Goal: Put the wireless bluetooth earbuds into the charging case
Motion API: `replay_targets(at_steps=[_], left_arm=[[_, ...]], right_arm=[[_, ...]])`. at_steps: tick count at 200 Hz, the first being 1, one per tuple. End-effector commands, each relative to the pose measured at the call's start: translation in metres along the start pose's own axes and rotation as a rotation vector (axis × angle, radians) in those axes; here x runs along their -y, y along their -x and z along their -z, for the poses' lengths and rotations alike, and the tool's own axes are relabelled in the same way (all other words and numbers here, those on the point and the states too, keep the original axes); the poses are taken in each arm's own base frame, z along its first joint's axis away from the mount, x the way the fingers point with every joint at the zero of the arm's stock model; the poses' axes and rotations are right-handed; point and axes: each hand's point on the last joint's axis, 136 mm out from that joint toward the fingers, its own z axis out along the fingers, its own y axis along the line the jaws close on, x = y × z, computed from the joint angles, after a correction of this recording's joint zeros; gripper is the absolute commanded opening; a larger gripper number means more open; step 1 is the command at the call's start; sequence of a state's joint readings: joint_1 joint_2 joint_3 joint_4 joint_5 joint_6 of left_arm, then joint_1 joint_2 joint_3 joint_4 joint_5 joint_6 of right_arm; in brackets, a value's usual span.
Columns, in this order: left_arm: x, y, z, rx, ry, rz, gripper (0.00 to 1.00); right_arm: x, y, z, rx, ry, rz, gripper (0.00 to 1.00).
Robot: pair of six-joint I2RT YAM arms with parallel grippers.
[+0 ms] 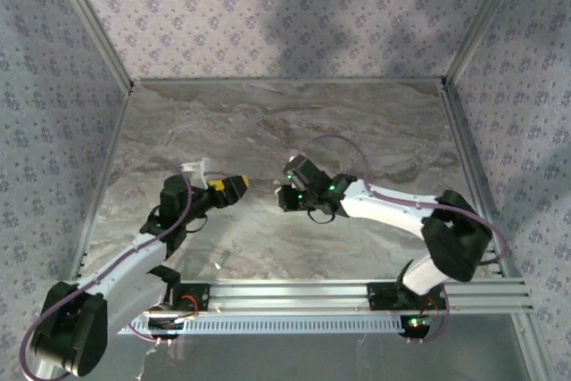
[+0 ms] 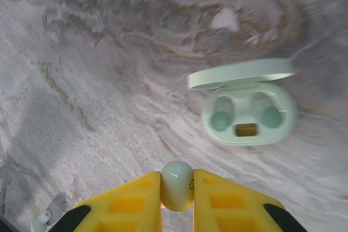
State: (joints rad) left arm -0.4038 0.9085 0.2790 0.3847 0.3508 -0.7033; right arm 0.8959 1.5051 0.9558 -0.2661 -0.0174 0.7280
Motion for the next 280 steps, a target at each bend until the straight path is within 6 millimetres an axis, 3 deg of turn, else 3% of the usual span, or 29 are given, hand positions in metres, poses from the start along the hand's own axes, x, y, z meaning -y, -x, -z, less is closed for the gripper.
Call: replay_targets(at_steps=[1,52,102,126,172,280], left_arm=[[0.035,0.009,-0.005,0.017,-0.089,-0.137,1.0],[0.084,-0.025,-0.012,-0.073,-0.189,-0.387,1.0],[0.097,-0.045,-0.018,-0.111,-0.184,-0.51,1.0],[0.086,-0.041,-0.022,-0.1,-0.124,-0.475,1.0],[0.047,-0.012,-0.025,-0.073,-0.142,-0.185,1.0],[0.042,0.008,0.002,0.052,-0.072,-0.225,1.0]], right_arm=[[0.035,0.002,0.024,0.033,-0.113,0.005,0.18],[0.071,0.011,0.066,0.097,-0.137,-0.042,0.19],[0.076,0.014,0.068,0.094,-0.11,-0.059,0.19],[0.074,0.019,0.06,0.083,-0.11,-0.015,0.19],[0.066,0.027,0.038,0.076,-0.18,0.118,0.19],[0.037,0.022,-0.011,0.036,-0.42,0.476,0.19]])
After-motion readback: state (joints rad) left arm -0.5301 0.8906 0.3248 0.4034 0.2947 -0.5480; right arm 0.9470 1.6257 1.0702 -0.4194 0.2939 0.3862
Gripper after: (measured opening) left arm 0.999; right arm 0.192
